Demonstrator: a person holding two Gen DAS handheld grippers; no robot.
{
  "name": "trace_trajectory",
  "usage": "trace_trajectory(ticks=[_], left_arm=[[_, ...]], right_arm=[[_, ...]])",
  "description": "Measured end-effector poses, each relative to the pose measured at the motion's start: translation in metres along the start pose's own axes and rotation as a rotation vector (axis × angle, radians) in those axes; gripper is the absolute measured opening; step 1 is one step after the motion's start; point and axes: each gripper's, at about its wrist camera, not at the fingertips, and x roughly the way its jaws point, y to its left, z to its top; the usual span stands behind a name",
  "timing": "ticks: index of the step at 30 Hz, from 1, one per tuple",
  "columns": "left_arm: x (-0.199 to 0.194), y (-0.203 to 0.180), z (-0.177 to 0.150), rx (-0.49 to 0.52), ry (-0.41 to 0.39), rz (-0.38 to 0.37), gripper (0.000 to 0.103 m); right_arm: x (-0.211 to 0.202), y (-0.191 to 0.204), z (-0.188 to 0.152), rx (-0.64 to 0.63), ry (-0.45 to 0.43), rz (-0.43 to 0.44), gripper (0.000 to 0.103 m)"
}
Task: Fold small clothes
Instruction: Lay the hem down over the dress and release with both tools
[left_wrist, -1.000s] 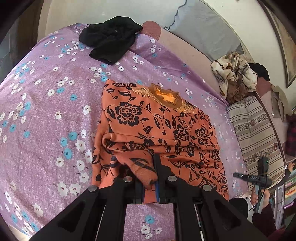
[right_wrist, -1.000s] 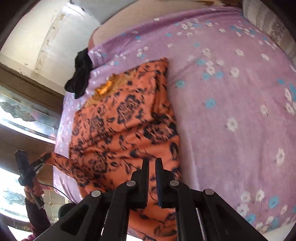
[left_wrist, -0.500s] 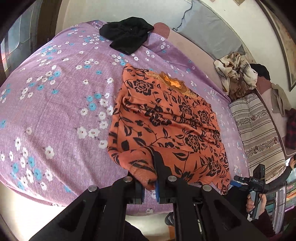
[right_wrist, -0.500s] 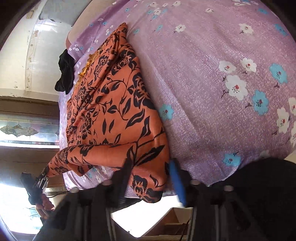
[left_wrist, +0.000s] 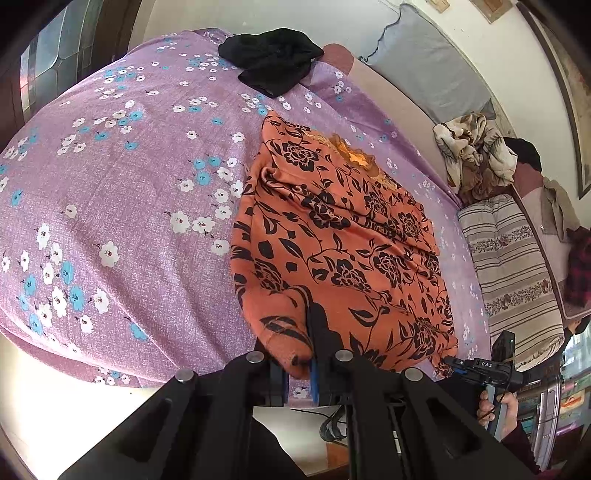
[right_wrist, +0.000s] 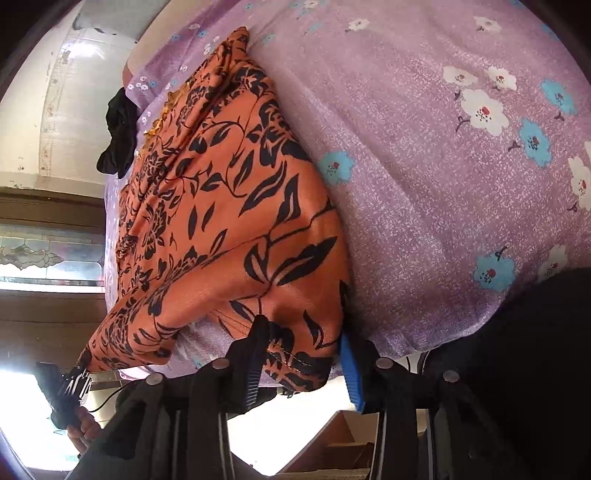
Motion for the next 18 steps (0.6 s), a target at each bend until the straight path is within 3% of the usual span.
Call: trace_trajectory(ticks=[1, 4, 9, 12, 18], left_arm=[[0.0, 0.001, 0.001, -0.001, 0.001, 0.0, 0.008], [0.0, 0.002, 0.005, -0.005, 0.001, -0.002, 0.008], [0.001, 0.001, 0.029, -0.003, 0.0, -0.021, 0.008], [0.007, -0.004, 0.061, 0.016, -0.004, -0.01, 0.008], [0.049, -0.013, 0.167, 0.012, 0.005, -0.018, 0.008]], right_arm=[[-0.003, 0.002, 0.0, -0.007, -0.009, 0.012, 0.007], [-0.015, 0.017, 0.0, -0.056, -0.028, 0.044, 0.006], [-0.058, 0.053, 0.027, -0.111, -0.15, 0.208, 0.005], [-0.081, 0.079, 0.064, -0.137, -0.244, 0.253, 0.005], [-0.098, 0.119, 0.18, -0.124, -0.441, 0.271, 0.005]])
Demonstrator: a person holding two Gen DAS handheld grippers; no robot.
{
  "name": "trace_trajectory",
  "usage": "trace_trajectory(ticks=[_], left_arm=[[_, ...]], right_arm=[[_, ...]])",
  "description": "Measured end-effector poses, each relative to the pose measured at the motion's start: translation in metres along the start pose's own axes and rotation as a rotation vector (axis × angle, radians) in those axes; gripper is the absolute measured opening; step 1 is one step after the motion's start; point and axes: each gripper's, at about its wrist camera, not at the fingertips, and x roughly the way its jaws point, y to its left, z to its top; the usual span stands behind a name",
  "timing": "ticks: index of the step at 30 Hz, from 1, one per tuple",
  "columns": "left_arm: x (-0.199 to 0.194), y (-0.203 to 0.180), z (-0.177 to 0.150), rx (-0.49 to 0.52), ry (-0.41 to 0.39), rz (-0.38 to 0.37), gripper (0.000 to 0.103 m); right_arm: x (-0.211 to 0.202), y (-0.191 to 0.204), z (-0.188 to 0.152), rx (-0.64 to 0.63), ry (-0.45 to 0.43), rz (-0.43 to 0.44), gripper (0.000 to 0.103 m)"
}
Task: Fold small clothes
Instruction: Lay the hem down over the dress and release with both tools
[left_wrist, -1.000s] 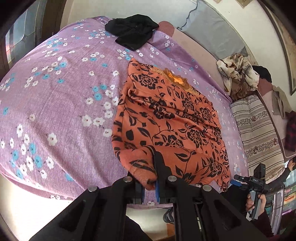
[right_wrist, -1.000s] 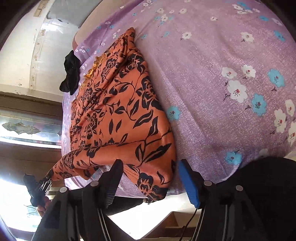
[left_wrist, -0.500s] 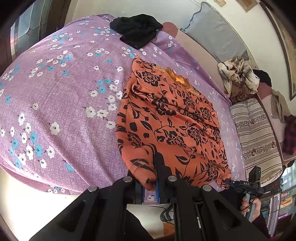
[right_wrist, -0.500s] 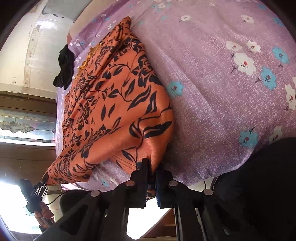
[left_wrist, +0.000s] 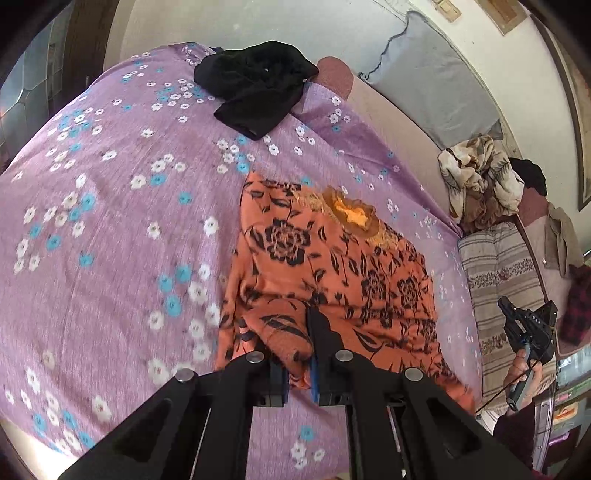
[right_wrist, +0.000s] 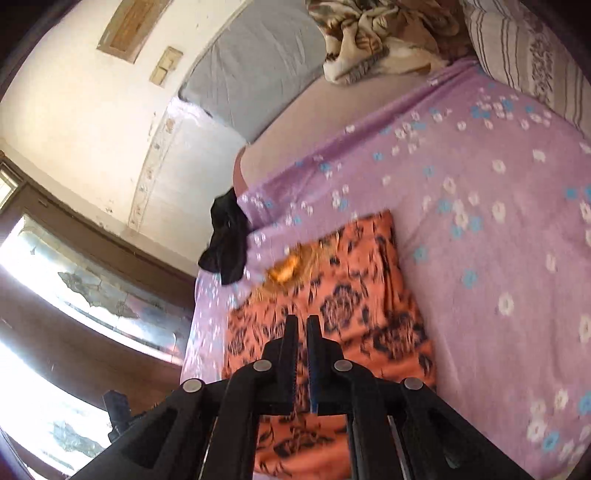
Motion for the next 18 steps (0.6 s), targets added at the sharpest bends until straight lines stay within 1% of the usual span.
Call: trace_trajectory(ticks=[1, 2, 3, 4, 5, 6, 8, 9, 11, 13, 14, 15, 16, 17, 18], left_arm=[[0.012, -0.002, 0.015, 0.006, 0.002, 0.016, 0.008], [0.024, -0.003, 0.028, 0.002, 0.003, 0.043, 0.008], [0.034, -0.003, 0.035, -0.011, 0.01, 0.053, 0.008], [0.042, -0.003, 0.038, -0.021, 0.013, 0.044, 0.008], [0.048, -0.005, 0.039, -0.015, 0.012, 0.034, 0.008], [0.052, -0.008, 0.037, 0.005, 0.012, 0.041, 0.008], [0.056, -0.011, 0.032, 0.049, 0.011, 0.075, 0.008], [0.055, -0.011, 0.029, 0.056, 0.01, 0.081, 0.008], [0.051, -0.006, 0.026, 0.039, 0.005, 0.076, 0.008], [0.041, -0.003, 0.022, 0.019, -0.008, 0.06, 0.008], [0.035, -0.003, 0.019, 0.013, -0.015, 0.054, 0.008], [0.028, -0.004, 0.016, 0.013, -0.022, 0.049, 0.008], [0.021, -0.006, 0.012, 0.019, -0.028, 0.044, 0.008], [0.015, -0.008, 0.009, 0.028, -0.032, 0.042, 0.008], [0.008, -0.011, 0.004, 0.038, -0.037, 0.043, 0.008]], right_arm=[[0.014, 0.0, 0.015, 0.001, -0.008, -0.022, 0.005], [0.028, 0.0, 0.025, -0.003, -0.001, -0.064, 0.005], [0.04, 0.0, 0.029, 0.006, 0.025, -0.079, 0.005], [0.05, -0.002, 0.03, 0.019, 0.065, -0.05, 0.009], [0.056, -0.004, 0.025, 0.022, 0.11, -0.018, 0.009], [0.061, -0.004, 0.016, 0.002, 0.159, -0.017, 0.009], [0.063, -0.01, -0.014, -0.061, 0.242, -0.07, 0.009], [0.061, -0.016, -0.032, -0.065, 0.281, -0.077, 0.009], [0.05, -0.031, -0.071, -0.042, 0.374, -0.053, 0.01], [0.034, -0.042, -0.108, -0.017, 0.416, -0.042, 0.013], [0.026, -0.047, -0.126, -0.002, 0.425, -0.042, 0.025], [0.018, -0.052, -0.141, 0.023, 0.429, -0.038, 0.05], [0.01, -0.058, -0.154, 0.053, 0.421, -0.029, 0.069], [0.0, -0.064, -0.165, 0.08, 0.392, -0.032, 0.088], [-0.007, -0.069, -0.173, 0.093, 0.369, -0.05, 0.088]])
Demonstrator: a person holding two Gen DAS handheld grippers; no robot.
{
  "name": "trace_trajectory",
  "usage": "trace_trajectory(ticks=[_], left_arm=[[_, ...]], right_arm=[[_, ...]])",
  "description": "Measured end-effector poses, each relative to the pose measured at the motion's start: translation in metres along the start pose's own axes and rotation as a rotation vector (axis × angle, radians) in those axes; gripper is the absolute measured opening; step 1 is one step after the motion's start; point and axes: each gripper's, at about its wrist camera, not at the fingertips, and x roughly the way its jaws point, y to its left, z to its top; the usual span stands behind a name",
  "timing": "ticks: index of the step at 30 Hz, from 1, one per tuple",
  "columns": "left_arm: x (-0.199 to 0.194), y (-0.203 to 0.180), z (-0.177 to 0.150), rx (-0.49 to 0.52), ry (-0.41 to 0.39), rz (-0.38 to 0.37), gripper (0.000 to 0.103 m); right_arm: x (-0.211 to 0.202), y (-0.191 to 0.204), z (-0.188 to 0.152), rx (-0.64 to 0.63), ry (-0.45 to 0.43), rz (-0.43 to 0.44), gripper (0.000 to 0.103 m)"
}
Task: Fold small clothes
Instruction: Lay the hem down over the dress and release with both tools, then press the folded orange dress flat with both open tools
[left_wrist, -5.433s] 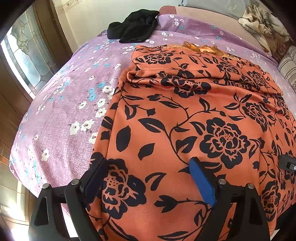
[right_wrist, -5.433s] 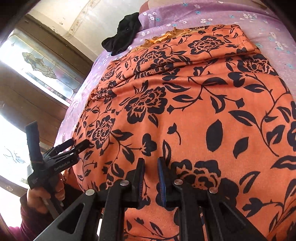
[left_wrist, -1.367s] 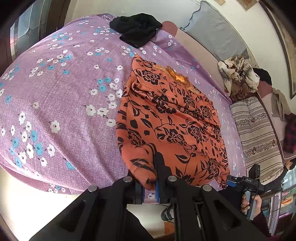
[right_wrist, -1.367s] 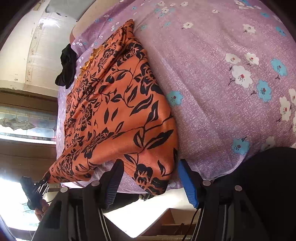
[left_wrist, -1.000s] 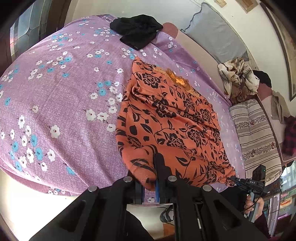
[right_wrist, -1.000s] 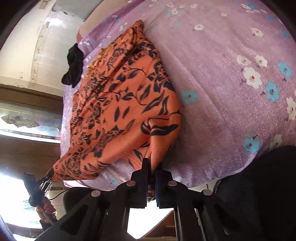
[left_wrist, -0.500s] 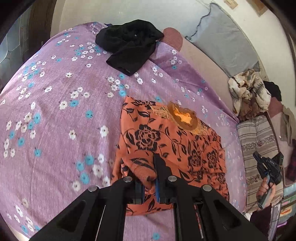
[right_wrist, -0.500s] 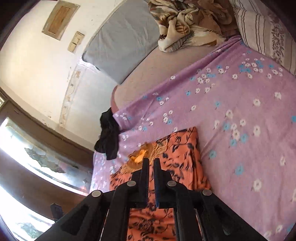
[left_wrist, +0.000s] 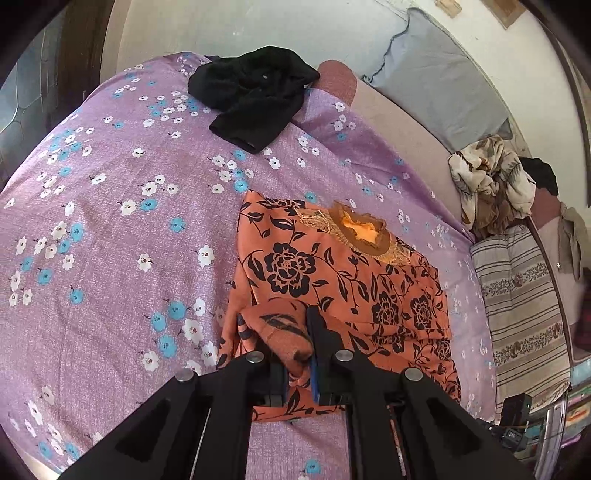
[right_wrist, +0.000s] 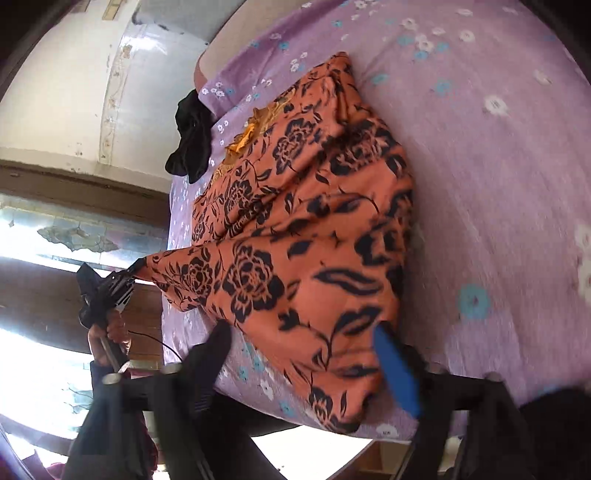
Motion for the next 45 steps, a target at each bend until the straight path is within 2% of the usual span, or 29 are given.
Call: trace_trajectory(ticks=[2, 4, 7, 9, 10, 11, 12, 16, 19, 23, 27, 30, 33, 35, 36, 38, 40, 41, 42, 43, 44, 45], left_arm=[[-0.013, -0.004, -0.008, 0.015, -0.012, -0.004, 0.008], [-0.027, -0.007, -0.018, 0.022, -0.023, -0.013, 0.008], [-0.043, -0.006, -0.032, 0.021, -0.033, -0.027, 0.009], [-0.05, -0.005, -0.04, 0.02, -0.035, -0.026, 0.009], [-0.054, -0.003, -0.044, 0.016, -0.033, -0.027, 0.009], [-0.056, -0.001, -0.047, 0.013, -0.03, -0.026, 0.009], [-0.057, 0.002, -0.05, 0.01, -0.027, -0.022, 0.009], [-0.06, 0.011, -0.053, 0.009, -0.011, -0.009, 0.009], [-0.052, 0.016, -0.043, 0.002, 0.006, -0.003, 0.009], [-0.026, 0.008, -0.009, 0.032, 0.016, 0.035, 0.009], [0.019, -0.002, 0.046, 0.05, 0.005, 0.07, 0.009], [0.065, 0.002, 0.085, 0.031, -0.012, 0.097, 0.012], [0.119, 0.029, 0.102, -0.082, 0.023, 0.131, 0.012], [0.145, 0.045, 0.102, -0.13, 0.04, 0.176, 0.012], [0.151, 0.049, 0.101, -0.135, 0.026, 0.187, 0.012], [0.15, 0.051, 0.098, -0.141, -0.045, 0.163, 0.012], [0.137, 0.05, 0.098, -0.156, -0.147, 0.126, 0.018], [0.128, 0.05, 0.099, -0.167, -0.2, 0.13, 0.031], [0.119, 0.051, 0.1, -0.186, -0.256, 0.153, 0.053], [0.109, 0.052, 0.099, -0.214, -0.309, 0.185, 0.063], [0.101, 0.054, 0.098, -0.242, -0.34, 0.209, 0.068], [0.094, 0.054, 0.096, -0.259, -0.335, 0.224, 0.068]], right_arm=[[-0.001, -0.014, -0.011, 0.034, -0.02, -0.001, 0.088], [0.007, -0.029, -0.016, 0.104, 0.004, 0.017, 0.086], [0.025, -0.03, -0.025, 0.116, 0.028, 0.095, 0.071], [0.044, -0.024, -0.032, 0.126, 0.069, 0.123, 0.052], [0.052, -0.021, -0.036, 0.117, 0.091, 0.102, 0.044], [0.058, -0.016, -0.04, 0.098, 0.096, 0.076, 0.025], [0.06, -0.011, -0.042, 0.077, 0.1, 0.062, 0.01], [0.045, 0.01, -0.033, 0.02, 0.036, 0.065, 0.008], [0.02, 0.036, -0.004, -0.045, -0.07, 0.089, 0.007], [-0.007, 0.072, 0.065, -0.11, -0.227, 0.132, 0.007], [0.002, 0.097, 0.153, -0.13, -0.34, 0.124, 0.007], [0.042, 0.085, 0.221, -0.047, -0.325, 0.108, 0.007], [0.081, 0.055, 0.267, 0.082, -0.269, 0.102, 0.011], [0.105, 0.038, 0.285, 0.134, -0.241, 0.124, 0.011], [0.111, 0.032, 0.289, 0.15, -0.244, 0.138, 0.011], [0.113, 0.026, 0.289, 0.144, -0.253, 0.169, 0.011], [0.106, 0.022, 0.288, 0.119, -0.26, 0.192, 0.011], [0.099, 0.018, 0.285, 0.124, -0.265, 0.214, 0.011], [0.092, 0.012, 0.285, 0.144, -0.273, 0.241, 0.011], [0.084, 0.006, 0.285, 0.168, -0.283, 0.265, 0.011], [0.077, 0.002, 0.285, 0.185, -0.279, 0.28, 0.011], [0.073, 0.001, 0.285, 0.191, -0.265, 0.286, 0.019]])
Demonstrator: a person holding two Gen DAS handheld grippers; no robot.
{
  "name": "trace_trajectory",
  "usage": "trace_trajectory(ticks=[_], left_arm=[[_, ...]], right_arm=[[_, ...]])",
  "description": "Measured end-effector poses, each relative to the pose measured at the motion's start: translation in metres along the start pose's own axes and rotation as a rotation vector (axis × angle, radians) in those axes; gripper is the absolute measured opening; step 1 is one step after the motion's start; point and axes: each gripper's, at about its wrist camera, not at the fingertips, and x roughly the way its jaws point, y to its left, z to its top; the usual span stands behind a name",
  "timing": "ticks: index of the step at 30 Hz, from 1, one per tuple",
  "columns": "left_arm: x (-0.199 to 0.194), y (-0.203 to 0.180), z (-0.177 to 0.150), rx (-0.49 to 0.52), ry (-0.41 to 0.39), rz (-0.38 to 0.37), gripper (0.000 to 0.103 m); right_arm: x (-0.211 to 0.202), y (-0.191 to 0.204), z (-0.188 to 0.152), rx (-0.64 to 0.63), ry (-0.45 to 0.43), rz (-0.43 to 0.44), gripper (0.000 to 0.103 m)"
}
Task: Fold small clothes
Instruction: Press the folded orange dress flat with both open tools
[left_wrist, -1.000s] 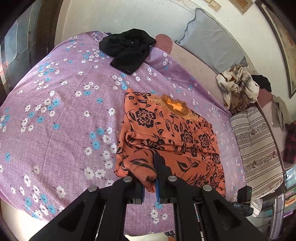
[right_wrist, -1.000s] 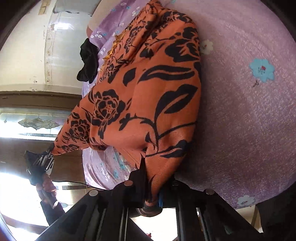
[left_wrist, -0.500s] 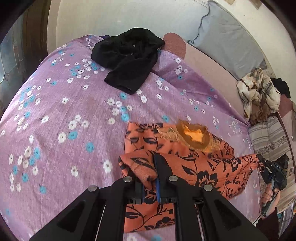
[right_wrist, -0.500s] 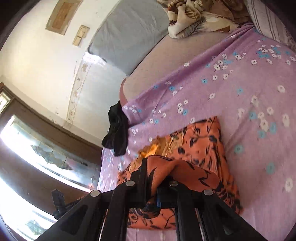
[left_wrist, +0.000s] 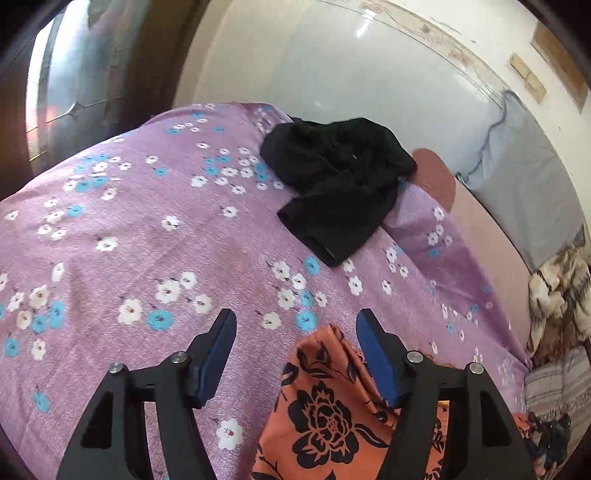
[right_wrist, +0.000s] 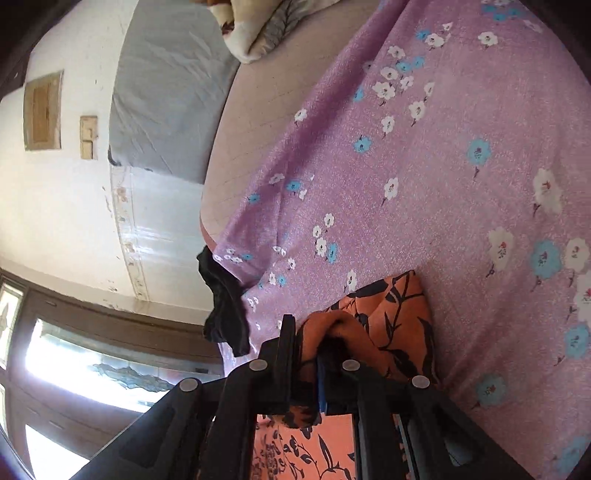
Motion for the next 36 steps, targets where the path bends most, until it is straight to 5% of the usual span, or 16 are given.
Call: trace_trajectory(ticks=[1, 2, 3, 5, 8, 11, 14, 17, 21, 25, 28, 32, 36], left_arm=[[-0.006, -0.001, 0.0, -0.005, 0.013, 0.004, 0.068], [-0.016, -0.004, -0.004, 0.0, 0.011, -0.007, 0.068], [-0.026, -0.009, -0.01, 0.021, 0.005, -0.014, 0.068], [-0.046, -0.025, -0.029, 0.093, 0.016, 0.0, 0.068], [-0.064, -0.047, -0.074, 0.154, 0.059, 0.025, 0.068], [-0.059, -0.06, -0.119, 0.17, 0.109, 0.023, 0.068], [-0.038, -0.057, -0.147, 0.189, 0.133, 0.077, 0.068], [-0.017, -0.049, -0.153, 0.199, 0.211, 0.13, 0.068], [-0.01, -0.051, -0.14, 0.229, 0.188, 0.133, 0.068], [-0.002, -0.05, -0.131, 0.234, 0.187, 0.147, 0.068], [-0.005, -0.044, -0.124, 0.184, 0.186, 0.138, 0.068], [-0.011, -0.033, -0.12, 0.135, 0.167, 0.153, 0.068], [-0.011, -0.032, -0.124, 0.166, 0.177, 0.15, 0.068]], right_arm=[[-0.005, 0.002, -0.002, 0.001, 0.002, -0.023, 0.024], [-0.012, 0.007, -0.004, -0.007, -0.015, -0.056, 0.046], [-0.02, 0.013, -0.008, -0.022, -0.039, -0.064, 0.086], [-0.039, 0.027, -0.017, -0.068, -0.118, -0.045, 0.095], [-0.036, 0.049, -0.037, -0.183, -0.051, -0.148, 0.092], [0.001, 0.062, -0.078, -0.369, 0.076, -0.381, 0.063], [0.045, 0.052, -0.116, -0.474, 0.228, -0.512, 0.039], [0.087, 0.048, -0.131, -0.59, 0.263, -0.649, 0.039], [0.137, 0.064, -0.103, -0.657, 0.192, -0.709, 0.041], [0.173, 0.081, -0.065, -0.589, 0.09, -0.691, 0.043], [0.17, 0.105, -0.073, -0.568, 0.03, -0.558, 0.043], [0.192, 0.133, -0.14, -0.673, 0.219, -0.412, 0.042], [0.236, 0.144, -0.203, -0.785, 0.373, -0.398, 0.042]])
